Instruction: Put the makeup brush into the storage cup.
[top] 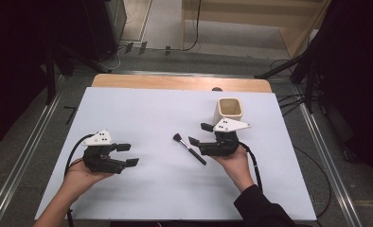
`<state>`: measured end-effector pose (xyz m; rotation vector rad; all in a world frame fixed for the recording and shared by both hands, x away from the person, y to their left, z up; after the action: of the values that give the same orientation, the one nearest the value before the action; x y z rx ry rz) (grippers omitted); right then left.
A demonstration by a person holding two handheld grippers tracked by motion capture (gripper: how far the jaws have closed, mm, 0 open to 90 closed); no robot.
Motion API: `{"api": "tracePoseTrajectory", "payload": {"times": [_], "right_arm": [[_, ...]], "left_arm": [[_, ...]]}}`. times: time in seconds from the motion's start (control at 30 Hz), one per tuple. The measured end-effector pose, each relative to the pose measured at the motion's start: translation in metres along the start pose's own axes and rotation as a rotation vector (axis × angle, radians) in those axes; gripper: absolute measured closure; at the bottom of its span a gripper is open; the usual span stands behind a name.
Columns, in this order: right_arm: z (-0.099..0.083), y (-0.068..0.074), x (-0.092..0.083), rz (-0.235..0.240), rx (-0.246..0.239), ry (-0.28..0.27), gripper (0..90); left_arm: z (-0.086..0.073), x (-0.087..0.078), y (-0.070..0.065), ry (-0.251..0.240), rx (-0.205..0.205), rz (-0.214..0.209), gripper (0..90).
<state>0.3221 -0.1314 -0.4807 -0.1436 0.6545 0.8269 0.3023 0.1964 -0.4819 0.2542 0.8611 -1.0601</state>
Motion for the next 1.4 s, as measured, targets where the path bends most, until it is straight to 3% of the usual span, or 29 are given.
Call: {"api": "tracePoseTrajectory", "payload": {"times": [0.23, 0.53, 0.73, 0.97, 1.4], "right_arm": [[0.002, 0.002, 0.009, -0.005, -0.016, 0.022, 28.9], [0.020, 0.003, 0.022, 0.025, -0.023, 0.030, 28.8], [0.023, 0.002, 0.026, 0.033, -0.034, 0.120, 28.2], [0.025, 0.000, 0.029, 0.033, -0.054, 0.287, 27.1], [0.028, -0.002, 0.033, 0.033, -0.054, 0.411, 26.6]], "left_arm": [[0.000, 0.000, 0.001, -0.001, -0.003, 0.000, 32.3], [0.000, -0.001, 0.002, -0.003, -0.006, 0.004, 32.2], [-0.001, -0.001, 0.002, -0.001, -0.009, 0.005, 32.2], [-0.001, 0.000, 0.002, 0.004, -0.008, 0.006, 32.2], [-0.001, 0.000, 0.002, 0.008, -0.012, 0.003, 32.2]]}}
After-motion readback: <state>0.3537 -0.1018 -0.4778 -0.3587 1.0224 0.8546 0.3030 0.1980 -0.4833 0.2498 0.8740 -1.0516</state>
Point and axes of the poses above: each handheld gripper's, and its own axes: x roughly forward along the jaws, z roughly out of its top, y roughly to its left, the point moved 4 cm from there along x, roughly forward along the jaws, and after that the axes turned 10 degrees about y, right-handed, at the moved point
